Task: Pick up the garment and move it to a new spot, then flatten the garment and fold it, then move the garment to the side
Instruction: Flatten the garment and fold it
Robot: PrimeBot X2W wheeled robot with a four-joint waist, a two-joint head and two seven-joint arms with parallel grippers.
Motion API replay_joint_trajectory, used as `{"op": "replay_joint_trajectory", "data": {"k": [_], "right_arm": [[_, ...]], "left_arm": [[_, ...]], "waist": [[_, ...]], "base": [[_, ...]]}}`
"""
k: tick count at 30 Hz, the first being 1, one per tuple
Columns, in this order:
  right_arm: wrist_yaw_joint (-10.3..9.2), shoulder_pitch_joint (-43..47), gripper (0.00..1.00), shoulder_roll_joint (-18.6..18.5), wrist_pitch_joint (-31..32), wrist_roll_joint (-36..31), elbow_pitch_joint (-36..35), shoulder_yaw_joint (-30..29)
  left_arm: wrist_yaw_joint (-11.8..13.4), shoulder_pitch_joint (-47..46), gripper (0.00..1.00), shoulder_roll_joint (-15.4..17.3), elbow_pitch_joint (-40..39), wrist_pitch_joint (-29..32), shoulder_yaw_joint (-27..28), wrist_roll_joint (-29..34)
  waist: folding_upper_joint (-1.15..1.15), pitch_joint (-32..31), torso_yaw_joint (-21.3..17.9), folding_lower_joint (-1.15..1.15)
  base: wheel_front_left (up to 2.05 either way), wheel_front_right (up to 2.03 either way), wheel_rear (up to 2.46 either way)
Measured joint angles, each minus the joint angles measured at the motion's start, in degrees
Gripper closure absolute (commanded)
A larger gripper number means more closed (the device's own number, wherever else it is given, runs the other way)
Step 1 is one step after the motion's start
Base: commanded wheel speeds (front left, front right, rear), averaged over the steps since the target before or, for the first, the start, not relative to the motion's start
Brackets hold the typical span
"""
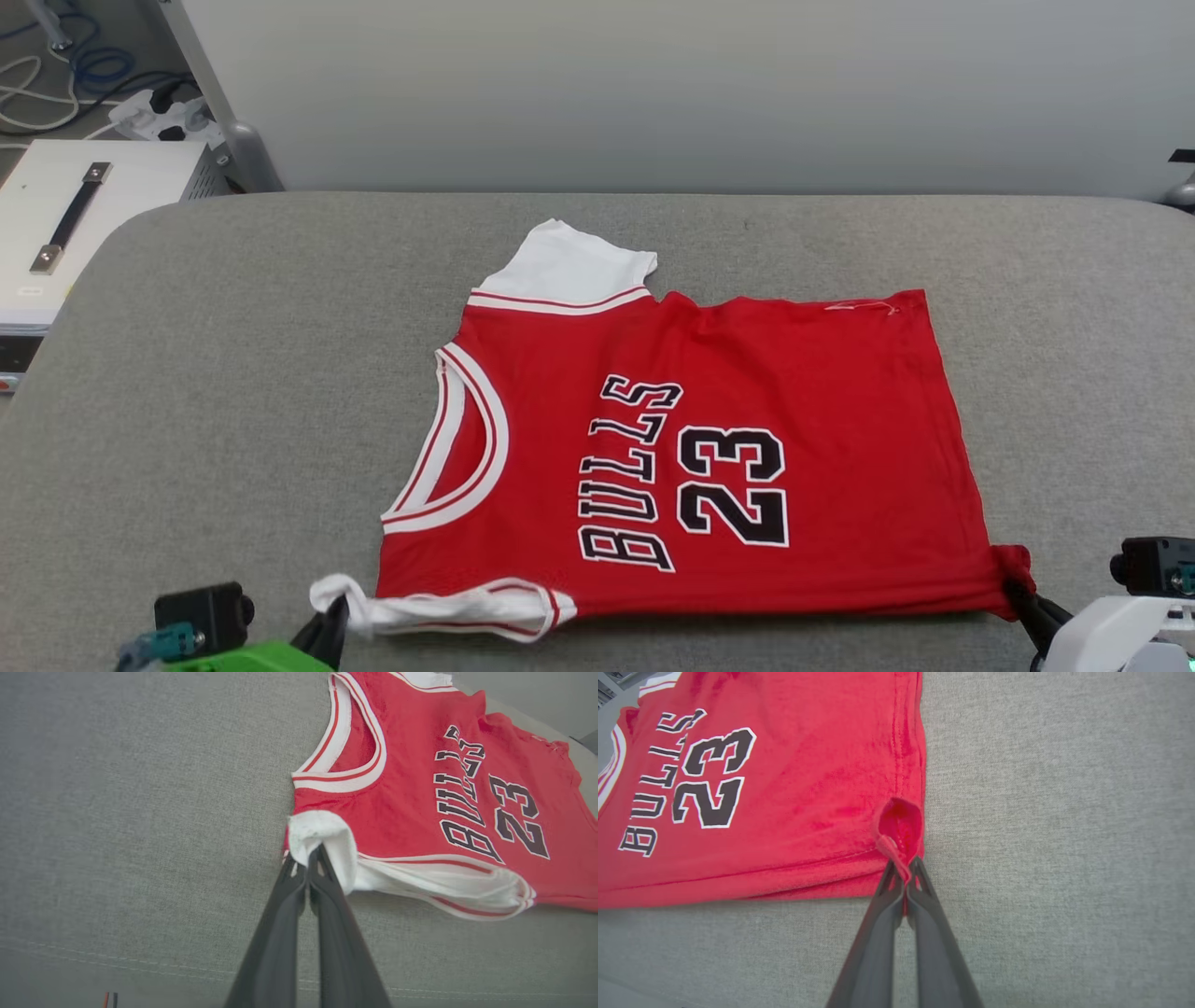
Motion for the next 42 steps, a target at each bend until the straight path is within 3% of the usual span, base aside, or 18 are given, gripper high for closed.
{"op": "replay_joint_trajectory", "data": {"k": [13,16,18,25,32,33,34,35,36,42], "right_arm": [[-0.01,-12.3,1.00,3.0,2.3,-7.1,0.7,-1.2],[-0.01,-15.0,1.00,2.9,2.1,-7.4,2.8,-1.1],[-0.01,-19.0,1.00,2.2,0.7,-7.4,6.6,0.8],[-0.01,-21.9,1.00,1.6,-1.7,-7.2,11.3,4.6],[-0.01,-24.0,1.00,0.5,-3.9,-5.3,15.2,7.7],[-0.01,-24.1,0.81,0.3,-4.1,-5.2,15.6,7.9],[-0.01,-24.1,0.58,0.1,-4.5,-4.8,15.9,8.1],[-0.01,-24.1,0.13,0.0,-5.0,-4.7,16.1,8.4],[-0.02,-24.1,0.00,-0.1,-5.7,-4.5,16.1,8.7],[-0.04,-22.2,0.00,0.0,-11.9,-4.5,14.9,9.3]], "left_arm": [[-4.4,-17.5,1.00,-2.7,8.8,-0.6,-0.1,2.1],[-6.3,-22.4,1.00,-3.4,12.0,-0.4,-0.7,2.7],[-9.4,-29.9,1.00,-5.2,19.6,1.2,-2.3,3.6],[-12.1,-33.1,1.00,-7.3,28.6,3.6,-3.8,2.9],[-14.7,-33.8,1.00,-8.2,32.4,6.4,-5.4,1.2],[-15.0,-33.9,1.00,-8.3,32.6,6.5,-5.5,1.1],[-15.2,-33.9,0.64,-8.5,32.9,6.5,-5.6,1.0],[-15.2,-33.9,0.02,-8.8,33.2,6.5,-5.6,0.8],[-15.2,-33.9,0.00,-9.1,33.5,6.5,-5.4,0.6],[-13.5,-33.7,0.00,-9.3,33.7,2.6,-2.9,0.3]], "waist": [[0.00,5.4,-0.9,0.00],[0.00,7.2,-1.0,0.00],[0.00,10.6,-1.1,0.00],[0.00,13.3,-1.7,0.01],[0.00,13.4,-2.0,0.01],[0.00,13.2,-1.9,0.01],[0.00,13.0,-1.8,0.01],[0.00,12.8,-1.7,0.01],[0.00,12.5,-1.6,0.01],[0.00,10.4,-1.2,0.01]], "base": [[0.00,0.00,0.00],[0.00,0.00,0.00],[0.00,0.00,0.00],[0.00,0.00,0.00],[0.00,0.00,0.00],[0.00,0.00,0.00],[0.00,0.00,0.00],[0.00,0.00,0.00],[0.00,0.00,0.00],[0.00,0.00,0.00]]}}
